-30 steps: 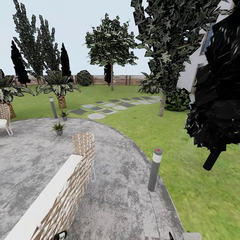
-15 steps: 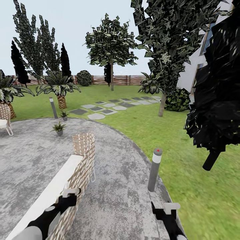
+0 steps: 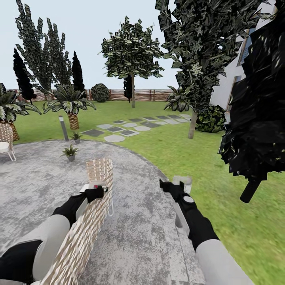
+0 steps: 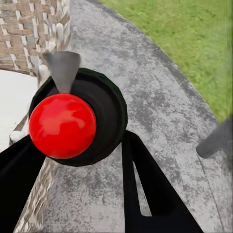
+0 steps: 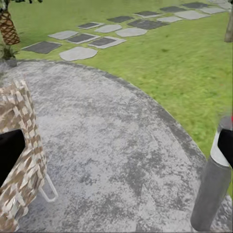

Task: Pick up the pesticide atomizer in the garden and spray insectifuge to fully cover both potted plants in the garden.

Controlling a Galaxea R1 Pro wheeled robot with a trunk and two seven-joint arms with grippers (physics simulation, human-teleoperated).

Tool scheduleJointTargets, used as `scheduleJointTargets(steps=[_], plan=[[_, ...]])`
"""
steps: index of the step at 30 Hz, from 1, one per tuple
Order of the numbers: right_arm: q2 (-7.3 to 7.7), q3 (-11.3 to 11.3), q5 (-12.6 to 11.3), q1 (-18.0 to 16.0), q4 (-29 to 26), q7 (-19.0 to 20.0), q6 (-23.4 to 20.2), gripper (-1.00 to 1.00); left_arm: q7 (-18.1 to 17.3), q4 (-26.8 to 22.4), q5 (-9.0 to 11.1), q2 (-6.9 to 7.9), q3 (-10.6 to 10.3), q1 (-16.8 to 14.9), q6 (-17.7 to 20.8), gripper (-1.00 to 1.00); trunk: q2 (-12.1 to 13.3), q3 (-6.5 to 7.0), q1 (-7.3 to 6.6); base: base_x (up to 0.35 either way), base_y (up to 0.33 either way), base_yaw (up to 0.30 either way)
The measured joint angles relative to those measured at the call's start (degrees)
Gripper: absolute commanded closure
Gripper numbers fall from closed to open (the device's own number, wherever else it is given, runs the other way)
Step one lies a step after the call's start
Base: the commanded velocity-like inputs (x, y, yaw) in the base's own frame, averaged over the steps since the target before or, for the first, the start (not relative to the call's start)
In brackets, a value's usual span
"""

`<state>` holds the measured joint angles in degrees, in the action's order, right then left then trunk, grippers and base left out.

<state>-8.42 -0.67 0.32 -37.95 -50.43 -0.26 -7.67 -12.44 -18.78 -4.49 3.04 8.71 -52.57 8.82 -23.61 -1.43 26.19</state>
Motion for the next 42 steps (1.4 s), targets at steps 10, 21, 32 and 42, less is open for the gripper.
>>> scheduleJointTargets(steps=[10,21,32,42], plan=[[-1.58,-3.21,-0.11,-4.85,-0.67,-0.03,-5.80,-1.00,0.08,-5.82,-0.56,-0.45,-3.50,-2.07,6.57,1.00,0.81,0.33,-0.44,0.000,0.000,0.000],[-1.57,-3.47,-0.17,-4.91,-1.74,0.32,-5.80,-1.00,0.01,-7.61,-0.60,-0.17,-3.68,-1.62,9.93,1.00,0.81,0.33,-0.44,0.000,0.000,0.000],[-1.49,-3.20,-0.09,-4.91,-3.94,0.34,-5.86,-1.00,0.01,-8.10,-0.59,0.34,-3.84,-1.38,9.87,1.00,0.81,0.33,-0.44,0.000,0.000,0.000],[-1.57,-3.38,-0.09,-4.91,-3.88,0.13,-5.80,-1.00,-0.06,-8.64,-0.60,0.43,-3.87,-1.34,9.77,1.00,0.80,0.33,-0.47,0.190,0.000,0.000]])
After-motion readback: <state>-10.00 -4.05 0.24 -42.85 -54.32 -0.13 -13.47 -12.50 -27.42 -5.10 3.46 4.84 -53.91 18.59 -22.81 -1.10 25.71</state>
